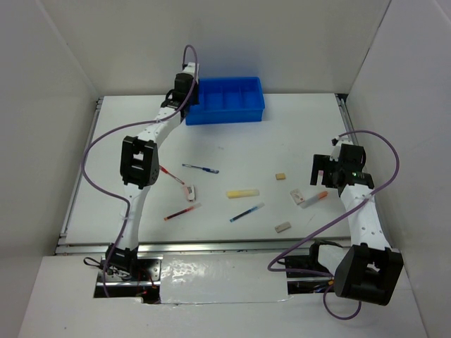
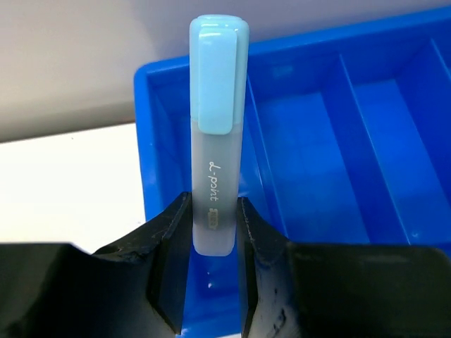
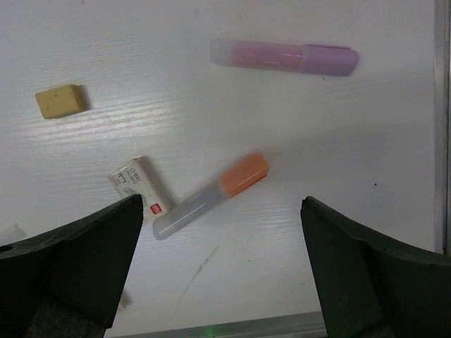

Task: Sort the stationery into containers
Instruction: Place the pen in the storage box.

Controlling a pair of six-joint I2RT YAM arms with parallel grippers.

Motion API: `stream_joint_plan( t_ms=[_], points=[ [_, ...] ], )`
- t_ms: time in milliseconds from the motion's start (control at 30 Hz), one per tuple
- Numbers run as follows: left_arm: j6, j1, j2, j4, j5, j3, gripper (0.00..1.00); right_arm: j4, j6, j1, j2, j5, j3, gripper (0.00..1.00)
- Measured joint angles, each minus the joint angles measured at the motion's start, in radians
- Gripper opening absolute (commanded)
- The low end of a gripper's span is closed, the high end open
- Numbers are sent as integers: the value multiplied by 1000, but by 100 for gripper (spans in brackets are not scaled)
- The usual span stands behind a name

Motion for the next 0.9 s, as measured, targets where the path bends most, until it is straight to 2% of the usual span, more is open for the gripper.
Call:
stream_joint_plan(
  t_ms=[100, 267, 367, 433, 500, 667, 700, 833, 900],
  points=[
    [10, 0, 5, 24, -12, 3, 36, 0, 0, 0, 0, 0, 0, 99],
    [6, 0, 27, 34, -18, 5, 42, 0, -3, 0, 0, 3, 0, 99],
    [4, 0, 39, 33, -18, 5, 49, -1, -5, 0, 0, 4, 0, 99],
    [1, 0, 42, 33, -18, 5, 57, -8, -10, 0, 3, 6, 7, 99],
    [-7, 0, 42, 34, -18, 5, 60, -14, -17, 0, 10, 7, 19, 99],
    [-18, 0, 41, 31, -18, 20, 61, -39, -67, 0, 16, 3, 66, 98],
    [-18, 0, 36, 29, -15, 22, 65, -47, -92, -1, 14, -3, 77, 97],
    [27, 3, -53, -37, 108, -14, 84, -112, -244, -6, -5, -38, 117, 91],
    [74, 5, -167, -86, 218, -90, 85, -167, -348, -9, -15, -59, 142, 90]
  ],
)
